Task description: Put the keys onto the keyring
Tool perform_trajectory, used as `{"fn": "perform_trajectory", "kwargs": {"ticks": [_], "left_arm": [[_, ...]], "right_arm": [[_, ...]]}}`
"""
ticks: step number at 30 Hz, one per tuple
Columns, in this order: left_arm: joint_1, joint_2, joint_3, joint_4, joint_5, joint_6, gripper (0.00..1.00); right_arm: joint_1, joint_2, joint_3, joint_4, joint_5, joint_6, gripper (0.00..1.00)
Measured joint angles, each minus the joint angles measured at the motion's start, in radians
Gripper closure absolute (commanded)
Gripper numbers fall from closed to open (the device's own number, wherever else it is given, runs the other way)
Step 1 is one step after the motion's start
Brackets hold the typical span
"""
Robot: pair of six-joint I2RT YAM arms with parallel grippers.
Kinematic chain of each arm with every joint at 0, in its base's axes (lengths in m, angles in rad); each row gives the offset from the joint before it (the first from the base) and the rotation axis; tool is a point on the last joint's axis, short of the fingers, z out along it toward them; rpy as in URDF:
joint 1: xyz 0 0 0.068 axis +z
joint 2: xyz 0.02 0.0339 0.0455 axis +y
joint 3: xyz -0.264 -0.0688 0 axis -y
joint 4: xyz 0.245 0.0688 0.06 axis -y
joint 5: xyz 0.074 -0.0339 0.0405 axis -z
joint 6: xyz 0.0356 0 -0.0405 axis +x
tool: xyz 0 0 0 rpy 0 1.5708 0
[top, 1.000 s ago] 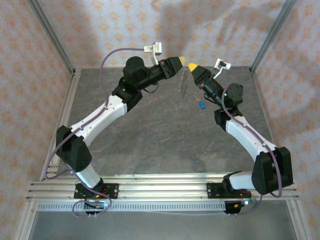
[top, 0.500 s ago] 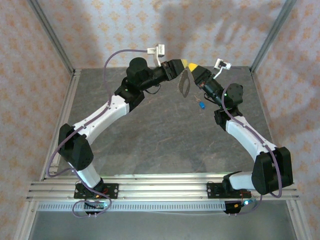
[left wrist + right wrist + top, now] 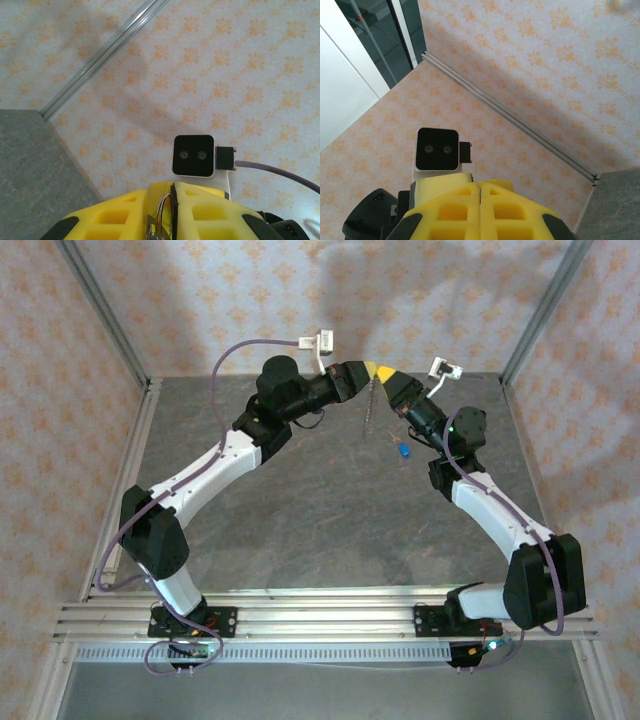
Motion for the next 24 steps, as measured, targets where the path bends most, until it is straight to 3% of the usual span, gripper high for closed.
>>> {"fn": "perform_trajectory", "kwargs": {"ticks": [5,7,8,10,13,19,24], "left_arm": [[-0.003,0.000,0.003,0.001,0.002,0.002,1.00],[-0.003,0.000,0.004,0.001,0.002,0.003,1.00],[-0.003,0.000,0.004,0.000,0.002,0.008,1.00],[-0.003,0.000,0.011,-0.015,0.002,0.019,1.00],[-0.005,0.005,0.033,-0.060,0.019,0.049,1.00],[0.002,0.052,0.180,-0.202,0.124,0.151,1.00],[0.015,0.109,0.343,-0.350,0.238,0.263,1.00]], "right_arm": [[0.000,0.000,-0.002,0.000,0.005,0.000,1.00],[0.000,0.000,-0.002,-0.001,0.007,0.000,1.00],[0.000,0.000,-0.002,-0.002,0.008,0.000,0.97],[-0.007,-0.006,-0.003,-0.018,0.007,-0.003,0.81],[-0.037,-0.046,-0.024,-0.069,0.004,-0.010,0.72],[-0.157,-0.183,-0.069,-0.174,-0.005,-0.024,0.72],[-0.164,-0.240,-0.069,-0.248,-0.055,-0.065,0.73]]}}
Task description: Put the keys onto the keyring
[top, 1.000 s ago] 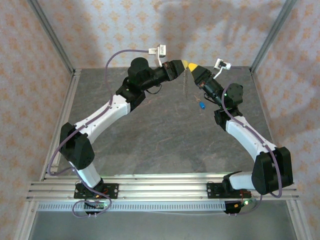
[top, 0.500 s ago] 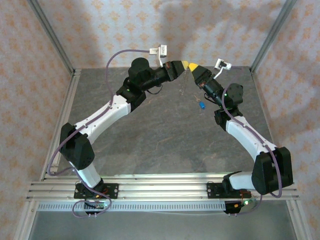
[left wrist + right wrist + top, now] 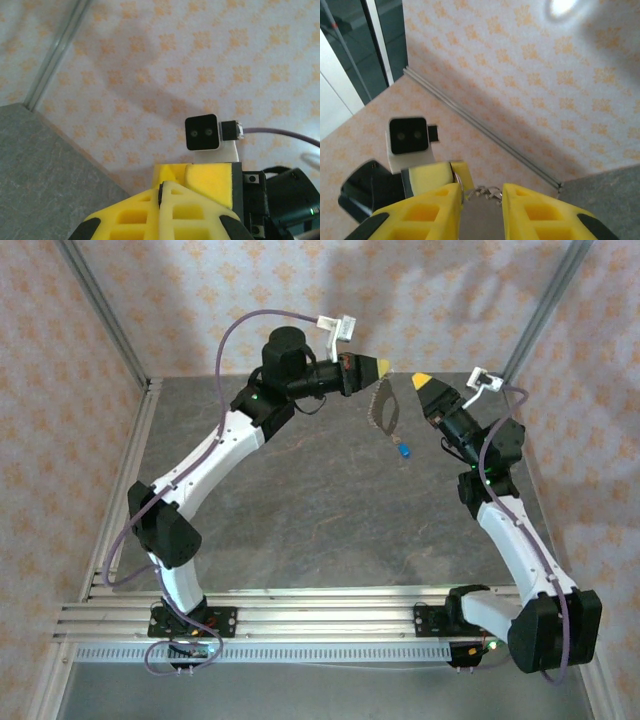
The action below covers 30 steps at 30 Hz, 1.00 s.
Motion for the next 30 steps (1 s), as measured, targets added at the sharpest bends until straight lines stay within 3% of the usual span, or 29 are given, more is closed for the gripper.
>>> {"fn": "perform_trajectory", "kwargs": {"ticks": [10,30], "left_arm": [[0.012,0.066,0.138,-0.188,0.155,0.128,1.00],[0.012,0.073,0.139,-0.209,0.182,0.122,1.00]], "right_arm": [[0.000,-0.004,0.000,-0.056,-0.116,-0.036,0.68],[0.038,0.078,0.029,0.062,-0.133,0.032,0.71]]}}
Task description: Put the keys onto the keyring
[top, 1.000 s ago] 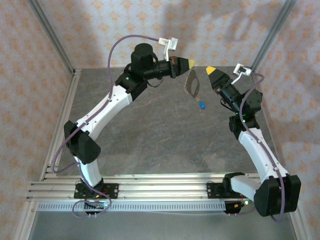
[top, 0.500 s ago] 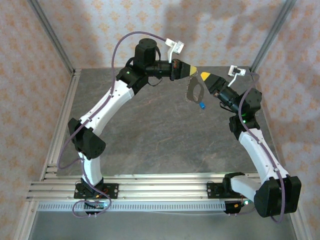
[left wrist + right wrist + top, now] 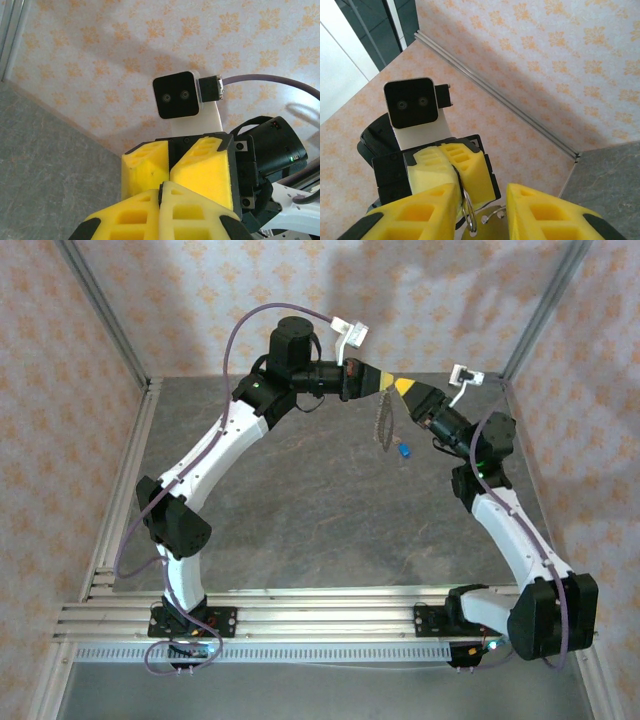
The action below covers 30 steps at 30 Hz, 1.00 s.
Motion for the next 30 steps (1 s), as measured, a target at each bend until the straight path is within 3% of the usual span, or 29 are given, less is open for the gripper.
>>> {"fn": "perform_trajectory", "kwargs": {"ticks": [3,9,16,20,28,29,30], "left_arm": [[0.000,0.000,0.000,0.001,0.000,0.000,1.00],[0.007,0.000,0.000,0.005,-0.003,-0.002,1.00],[0.009,0.002,0.000,0.005,-0.003,-0.003,1.00],[0.009,0.006,0.004,0.005,-0.005,-0.004,1.00],[0.008,0.011,0.007,0.006,-0.005,-0.026,1.00],[0.008,0.011,0.007,0.006,-0.007,-0.032,0.93],[0.006,0.011,0.007,0.008,-0.012,-0.039,0.74]], "right_arm": [[0.013,0.009,0.009,0.007,0.004,0.000,0.74],[0.023,0.024,0.023,0.026,0.008,0.002,0.93],[0.023,0.028,0.023,0.029,0.010,0.003,0.87],[0.023,0.028,0.019,0.029,0.013,-0.002,1.00],[0.023,0.021,0.009,0.029,0.026,-0.005,1.00],[0.023,0.019,0.008,0.029,0.030,-0.005,1.00],[0.023,0.016,0.005,0.029,0.037,-0.005,1.00]]}}
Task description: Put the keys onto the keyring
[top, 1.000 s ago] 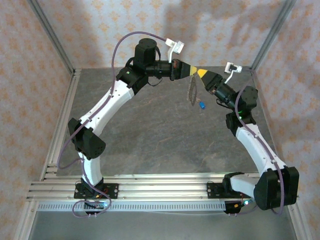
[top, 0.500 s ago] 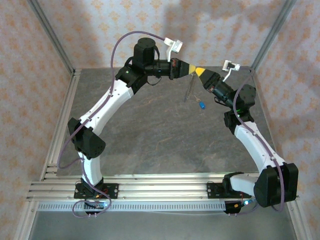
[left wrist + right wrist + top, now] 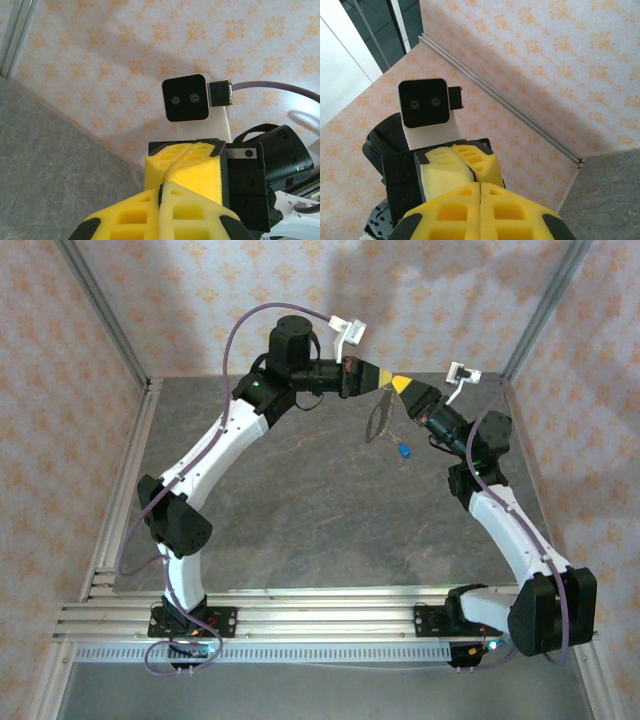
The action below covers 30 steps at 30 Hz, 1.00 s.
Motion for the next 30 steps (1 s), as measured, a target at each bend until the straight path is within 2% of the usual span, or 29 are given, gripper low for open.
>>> {"fn": "perform_trajectory", "kwargs": {"ticks": [2,3,6,10,15,21,30], "left_arm": [[-0.002,-0.001,-0.010,0.027,-0.026,-0.021,0.52],[-0.005,-0.006,-0.028,0.056,-0.048,-0.043,0.46],[-0.007,-0.053,-0.144,0.144,-0.135,-0.109,0.38],[-0.007,-0.128,-0.318,0.260,-0.254,-0.194,0.39],[-0.006,-0.173,-0.430,0.366,-0.356,-0.273,0.48],[-0.011,-0.174,-0.455,0.446,-0.399,-0.323,0.51],[-0.033,-0.174,-0.455,0.515,-0.413,-0.358,0.58]], "right_arm": [[0.003,-0.006,-0.007,0.000,0.014,0.000,1.00],[0.005,-0.012,-0.014,-0.001,0.024,0.000,1.00],[0.006,-0.021,-0.033,-0.001,0.056,0.000,1.00],[0.006,-0.021,-0.051,0.007,0.100,0.010,1.00],[0.006,0.007,-0.057,0.089,0.140,0.057,1.00],[0.013,0.071,-0.057,0.161,0.170,0.114,1.00],[0.037,0.077,-0.056,0.194,0.186,0.129,1.00]]}}
